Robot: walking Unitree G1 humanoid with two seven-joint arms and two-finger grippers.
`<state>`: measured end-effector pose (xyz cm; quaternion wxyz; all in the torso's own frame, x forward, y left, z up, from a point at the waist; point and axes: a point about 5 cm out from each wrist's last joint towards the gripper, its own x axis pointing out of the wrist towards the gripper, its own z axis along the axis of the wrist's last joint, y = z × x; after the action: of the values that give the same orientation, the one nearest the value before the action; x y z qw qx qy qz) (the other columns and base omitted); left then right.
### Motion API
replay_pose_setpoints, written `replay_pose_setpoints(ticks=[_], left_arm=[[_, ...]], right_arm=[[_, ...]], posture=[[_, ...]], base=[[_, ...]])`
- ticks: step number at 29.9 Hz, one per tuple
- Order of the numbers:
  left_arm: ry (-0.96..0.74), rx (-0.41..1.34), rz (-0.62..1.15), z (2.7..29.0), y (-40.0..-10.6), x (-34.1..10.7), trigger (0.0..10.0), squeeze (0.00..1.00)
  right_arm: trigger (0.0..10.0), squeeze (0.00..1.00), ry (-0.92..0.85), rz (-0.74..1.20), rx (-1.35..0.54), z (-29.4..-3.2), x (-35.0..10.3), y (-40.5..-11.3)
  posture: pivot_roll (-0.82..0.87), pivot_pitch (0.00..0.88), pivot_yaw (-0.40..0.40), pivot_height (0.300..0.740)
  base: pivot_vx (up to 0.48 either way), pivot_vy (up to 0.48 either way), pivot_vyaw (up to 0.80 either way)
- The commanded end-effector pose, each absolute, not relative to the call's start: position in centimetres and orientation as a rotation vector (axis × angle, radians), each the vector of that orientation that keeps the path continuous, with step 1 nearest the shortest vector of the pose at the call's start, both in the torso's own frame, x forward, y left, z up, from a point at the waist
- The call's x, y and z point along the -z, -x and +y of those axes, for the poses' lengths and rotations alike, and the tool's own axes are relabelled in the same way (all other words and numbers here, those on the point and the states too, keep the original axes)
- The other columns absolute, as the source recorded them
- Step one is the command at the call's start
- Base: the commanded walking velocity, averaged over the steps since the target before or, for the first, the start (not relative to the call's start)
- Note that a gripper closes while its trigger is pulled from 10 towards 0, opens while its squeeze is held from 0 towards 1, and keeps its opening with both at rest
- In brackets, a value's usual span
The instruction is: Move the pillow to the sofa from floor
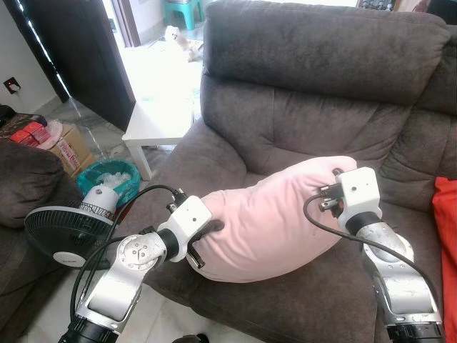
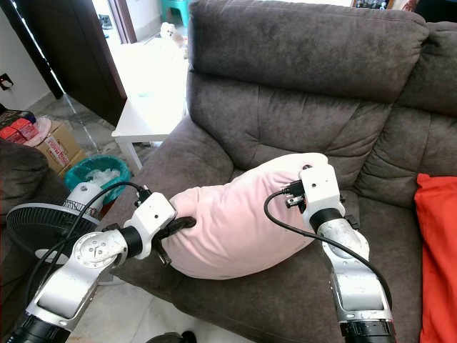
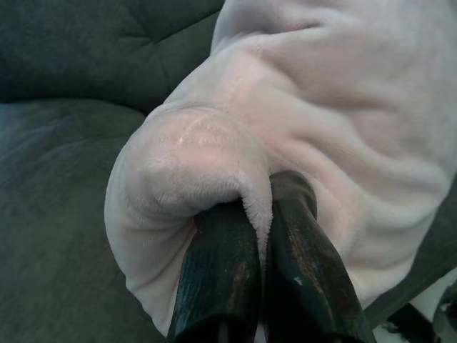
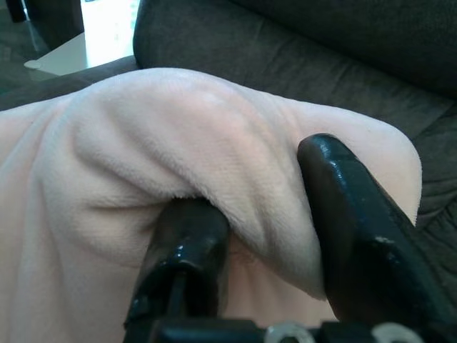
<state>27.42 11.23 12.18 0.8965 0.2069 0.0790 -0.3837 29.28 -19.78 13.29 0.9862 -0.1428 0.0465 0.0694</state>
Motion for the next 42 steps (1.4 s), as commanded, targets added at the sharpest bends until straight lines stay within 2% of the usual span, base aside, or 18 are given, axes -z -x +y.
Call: replay_pose_setpoints(ticks=[1,17,27,28,29,30,38,40,42], left_arm=[[-0.452,0.799,0.12,10.8,-27.6,-12.6,10.0,0.0],[-0.503,0.517,0.136,12.9,-29.7,-11.5,10.0,0.0],[-0.528,0.448,0.163,13.7,-30.1,-11.0,10.0,0.0],[-0.528,0.442,0.167,13.8,-30.1,-10.9,10.0,0.0],[-0.529,0.438,0.168,13.8,-30.1,-10.8,10.0,0.0],[-0.527,0.421,0.17,13.8,-30.2,-10.7,10.0,0.0],[-0.514,0.286,0.187,14.9,-30.8,-10.5,10.0,0.0],[-0.506,0.232,0.191,15.5,-30.9,-10.5,10.0,0.0],[-0.471,0.102,0.198,16.9,-31.2,-10.5,10.0,0.0]], right_arm=[[10.0,1.0,0.273,0.041,-0.213,-18.1,-14.2,-29.2],[10.0,1.0,0.292,0.04,-0.216,-18.5,-14.3,-29.2],[10.0,1.0,0.312,0.039,-0.189,-18.8,-14.3,-29.3],[10.0,0.6,0.317,0.04,-0.18,-19.0,-14.3,-29.4],[10.0,0.6,0.32,0.04,-0.176,-19.1,-14.3,-29.4],[10.0,0.0,0.322,0.044,-0.156,-19.3,-14.2,-29.4],[10.0,0.0,0.328,0.076,-0.061,-20.8,-13.5,-29.4],[10.0,0.0,0.331,0.093,-0.039,-21.2,-13.1,-29.3],[10.0,0.0,0.334,0.142,0.022,-22.2,-11.7,-28.8]], posture=[[0.12,0.07,-0.001,0.74],[0.11,0.072,-0.006,0.74],[0.11,0.07,-0.006,0.74],[0.11,0.071,-0.006,0.74],[0.11,0.071,-0.006,0.74],[0.11,0.071,-0.006,0.74],[0.11,0.07,-0.005,0.74],[0.11,0.071,-0.005,0.74],[0.11,0.071,-0.005,0.74]], base=[[0.0,0.0,0.0],[0.0,0.0,0.0],[0.0,0.0,0.0],[0.0,0.0,0.0],[0.0,0.0,0.0],[0.0,0.0,0.0],[0.0,0.0,0.0],[0.0,0.0,0.0],[0.0,0.0,0.0]])
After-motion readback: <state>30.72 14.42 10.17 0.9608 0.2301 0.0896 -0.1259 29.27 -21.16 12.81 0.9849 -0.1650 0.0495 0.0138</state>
